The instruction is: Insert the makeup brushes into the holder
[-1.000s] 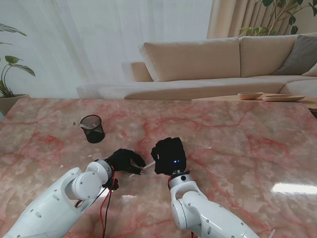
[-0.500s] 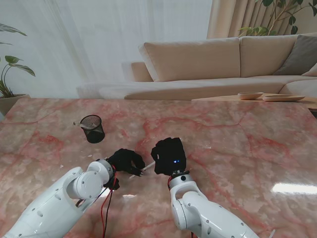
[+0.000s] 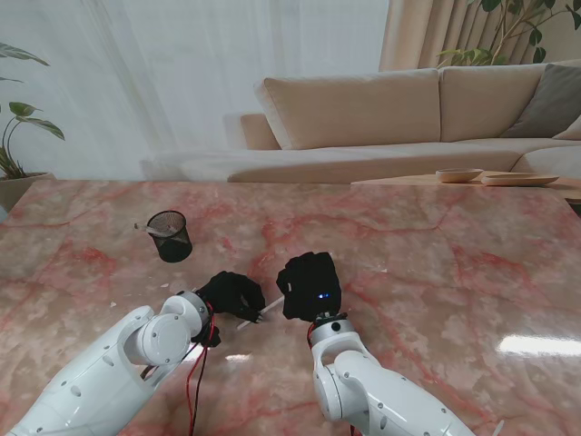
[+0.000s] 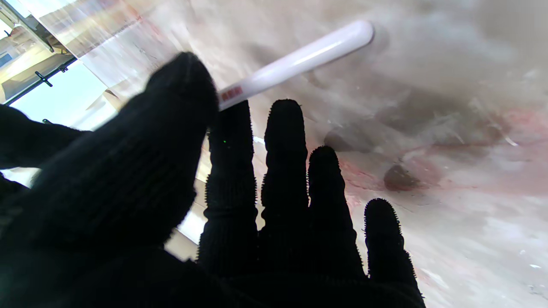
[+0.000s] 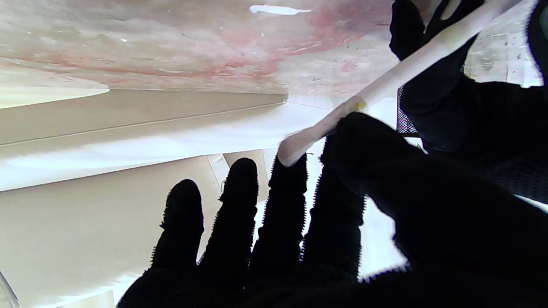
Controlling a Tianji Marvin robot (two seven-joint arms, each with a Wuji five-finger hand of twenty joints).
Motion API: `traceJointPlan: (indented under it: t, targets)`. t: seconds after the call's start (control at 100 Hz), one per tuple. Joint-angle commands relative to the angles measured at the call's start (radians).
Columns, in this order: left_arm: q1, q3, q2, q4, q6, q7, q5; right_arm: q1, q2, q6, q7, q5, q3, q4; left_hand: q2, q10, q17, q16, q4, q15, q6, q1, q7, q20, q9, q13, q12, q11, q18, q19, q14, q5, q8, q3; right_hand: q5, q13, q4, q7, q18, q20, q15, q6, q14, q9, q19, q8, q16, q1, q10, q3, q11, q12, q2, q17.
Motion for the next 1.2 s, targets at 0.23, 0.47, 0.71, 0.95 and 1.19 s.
traceJointPlan:
  t: [0.23, 0.47, 0.71, 0.95, 1.19]
  targets:
    - [0.01, 0.01, -0.004, 0.023, 0.001, -0.009, -0.013, -0.006, -0.004, 0.001, 0.007, 0.007, -0.001, 0.006, 0.08, -0.019, -0.013, 0.051, 0.039, 0.08, -0.066, 0.058, 0.075, 0.012, 0.147, 0.066, 0.107, -0.122, -0.014, 0.017, 0.092, 0.027, -0.029, 0.013, 0.048, -0.003, 0.044, 0.076, -0.01, 0.024, 0.015, -0.023, -0.02, 0.005, 0.008, 0.049, 0.024, -0.006, 0.0, 0.014, -0.002, 0.025, 0.019, -0.005]
    - [0.006, 0.014, 0.001, 0.025, -0.008, -0.037, -0.028, -0.005, -0.006, 0.001, 0.004, 0.008, -0.002, 0.008, 0.067, 0.005, -0.012, 0.054, 0.02, 0.058, -0.022, 0.019, 0.024, -0.011, 0.048, 0.034, 0.109, -0.053, -0.012, -0.092, 0.093, -0.006, -0.027, 0.012, 0.046, -0.001, 0.045, 0.075, -0.01, 0.023, 0.015, -0.023, -0.019, 0.007, 0.008, 0.051, 0.025, -0.006, 0.0, 0.014, -0.001, 0.027, 0.02, -0.005]
    - [0.003, 0.019, 0.004, 0.03, -0.017, -0.049, -0.031, -0.005, -0.006, 0.001, 0.001, 0.009, -0.003, 0.009, 0.026, 0.014, -0.016, 0.047, 0.002, 0.039, 0.005, -0.037, -0.062, 0.004, -0.04, 0.011, -0.034, 0.04, -0.001, -0.163, 0.093, -0.009, 0.013, -0.007, 0.047, 0.0, 0.046, 0.075, -0.01, 0.023, 0.016, -0.023, -0.019, 0.008, 0.008, 0.051, 0.026, -0.006, 0.001, 0.015, -0.001, 0.029, 0.02, -0.005]
    - [0.002, 0.023, 0.004, 0.033, -0.017, -0.047, -0.029, -0.004, -0.008, 0.001, -0.004, 0.009, -0.003, 0.011, 0.024, 0.011, -0.012, 0.061, 0.014, 0.053, -0.022, 0.009, 0.024, 0.038, 0.013, 0.033, 0.04, 0.048, -0.001, -0.157, 0.095, 0.001, -0.002, -0.05, 0.044, -0.001, 0.046, 0.075, -0.007, 0.022, 0.017, -0.024, -0.019, 0.007, 0.007, 0.053, 0.027, -0.005, 0.0, 0.013, -0.001, 0.03, 0.022, -0.005]
    - [0.0, 0.028, 0.003, 0.037, -0.018, -0.046, -0.031, -0.003, -0.009, 0.002, -0.009, 0.011, -0.004, 0.013, 0.037, 0.007, -0.011, 0.071, 0.019, 0.069, -0.039, 0.021, 0.077, 0.048, 0.078, 0.048, 0.101, 0.005, -0.002, -0.131, 0.103, 0.017, -0.009, -0.029, 0.043, -0.001, 0.046, 0.075, -0.007, 0.021, 0.017, -0.025, -0.019, 0.007, 0.006, 0.055, 0.027, -0.004, 0.001, 0.012, -0.001, 0.03, 0.022, -0.006]
